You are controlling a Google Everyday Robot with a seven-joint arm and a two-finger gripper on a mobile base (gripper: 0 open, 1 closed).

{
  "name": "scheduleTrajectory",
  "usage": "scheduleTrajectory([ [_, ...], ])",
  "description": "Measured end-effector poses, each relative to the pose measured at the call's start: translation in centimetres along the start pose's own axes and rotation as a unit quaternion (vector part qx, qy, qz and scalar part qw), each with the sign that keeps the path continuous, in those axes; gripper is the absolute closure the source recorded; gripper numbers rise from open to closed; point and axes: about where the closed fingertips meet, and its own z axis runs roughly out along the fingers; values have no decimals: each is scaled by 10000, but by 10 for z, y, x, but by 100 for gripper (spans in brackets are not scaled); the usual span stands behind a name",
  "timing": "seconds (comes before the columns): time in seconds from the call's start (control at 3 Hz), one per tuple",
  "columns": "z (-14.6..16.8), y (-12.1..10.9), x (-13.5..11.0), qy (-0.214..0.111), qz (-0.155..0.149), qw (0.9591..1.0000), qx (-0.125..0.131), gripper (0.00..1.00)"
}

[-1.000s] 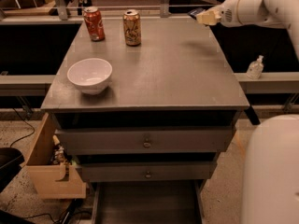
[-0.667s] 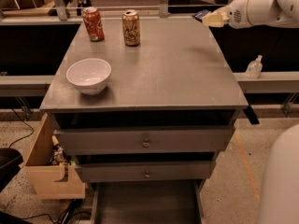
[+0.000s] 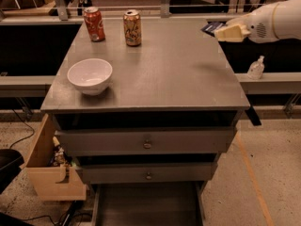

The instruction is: Place rxbar blueberry into bottom drawer

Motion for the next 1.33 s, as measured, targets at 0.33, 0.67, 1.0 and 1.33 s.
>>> scheduleTrajectory([
  [0.33, -33, 30, 11, -32, -196, 9995, -233, 100],
  [0.67, -64, 51, 19, -284, -407, 9977, -471, 100],
  [1.0, -64, 51, 19, -284, -407, 9977, -471, 100],
  [1.33, -67, 66, 26, -329, -539, 9963, -583, 100],
])
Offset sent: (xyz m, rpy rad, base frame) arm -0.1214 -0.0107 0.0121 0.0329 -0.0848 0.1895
